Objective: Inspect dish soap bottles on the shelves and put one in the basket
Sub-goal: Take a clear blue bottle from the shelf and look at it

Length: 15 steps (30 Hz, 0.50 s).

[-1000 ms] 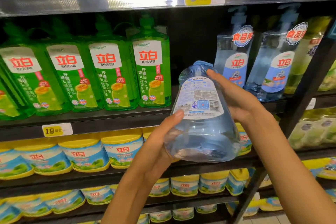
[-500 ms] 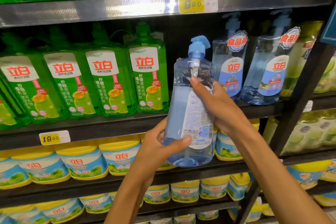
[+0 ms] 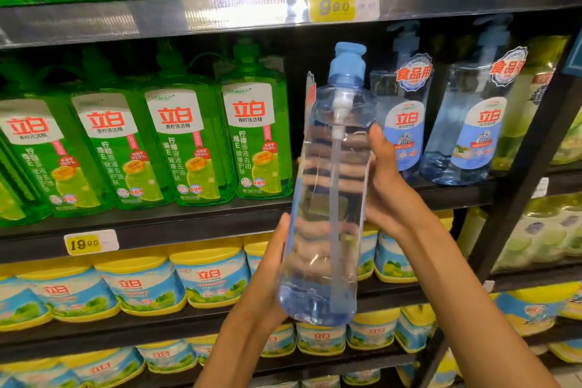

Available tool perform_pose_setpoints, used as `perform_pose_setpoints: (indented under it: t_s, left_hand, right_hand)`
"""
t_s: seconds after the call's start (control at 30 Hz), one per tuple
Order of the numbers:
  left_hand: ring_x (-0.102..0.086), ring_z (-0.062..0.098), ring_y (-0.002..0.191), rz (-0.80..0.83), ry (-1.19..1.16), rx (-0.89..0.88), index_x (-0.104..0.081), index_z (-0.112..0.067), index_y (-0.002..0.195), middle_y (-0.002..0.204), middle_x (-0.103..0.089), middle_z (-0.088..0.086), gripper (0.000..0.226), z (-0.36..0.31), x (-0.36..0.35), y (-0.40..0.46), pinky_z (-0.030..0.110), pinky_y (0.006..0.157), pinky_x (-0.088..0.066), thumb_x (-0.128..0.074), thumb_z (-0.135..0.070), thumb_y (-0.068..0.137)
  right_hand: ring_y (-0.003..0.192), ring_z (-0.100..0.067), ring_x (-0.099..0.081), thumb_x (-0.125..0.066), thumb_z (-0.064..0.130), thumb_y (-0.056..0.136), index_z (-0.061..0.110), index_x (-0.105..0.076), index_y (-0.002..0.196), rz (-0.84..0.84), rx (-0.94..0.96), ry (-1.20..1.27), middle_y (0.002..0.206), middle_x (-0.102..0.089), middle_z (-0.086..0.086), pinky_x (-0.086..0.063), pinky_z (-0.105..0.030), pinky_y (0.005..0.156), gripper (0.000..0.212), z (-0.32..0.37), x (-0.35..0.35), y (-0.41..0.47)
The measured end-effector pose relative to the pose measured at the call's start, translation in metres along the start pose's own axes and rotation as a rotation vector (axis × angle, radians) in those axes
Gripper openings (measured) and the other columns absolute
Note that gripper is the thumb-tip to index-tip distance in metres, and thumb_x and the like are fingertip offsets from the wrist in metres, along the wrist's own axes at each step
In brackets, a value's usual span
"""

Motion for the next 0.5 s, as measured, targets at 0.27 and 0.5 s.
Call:
perform_pose_setpoints:
  t_s: [0.27,0.5]
  left_hand:
    - [-0.067,0.021,0.107,-0.128,0.253,-0.339,-0.061,-0.025,0.117,0.113,-0.072,0.000,0.058,-0.009,0.007,0.010,0.035,0.085,-0.055,-0.071,-0.061,0.072]
    - [-0.066,0.014,0.108,0.070,0.469,-0.363,-0.055,-0.031,0.124,0.118,-0.069,-0.005,0.063,-0.022,0.011,0.011,0.021,0.080,-0.054,-0.081,-0.032,0.067]
  right_hand:
    - [0.094,0.000,-0.069,-0.081,0.040,0.068,0.022,-0.058,0.118,-0.117,0.215,-0.451,0.105,-0.071,0.012,-0.052,-0.012,0.070,0.058,0.011,-0.007,0.004]
    - [0.095,-0.015,-0.072,-0.079,0.021,0.072,0.019,-0.062,0.111,-0.060,0.246,-0.295,0.101,-0.076,0.006,-0.056,-0.025,0.075,0.043,0.003,0.008,-0.006]
Point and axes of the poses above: each hand's wrist, its own y-axis towards the middle knuckle, its own x-axis out of the back of the hand, z = x × y, the point moved 4 cm from there along y, towards the middle knuckle
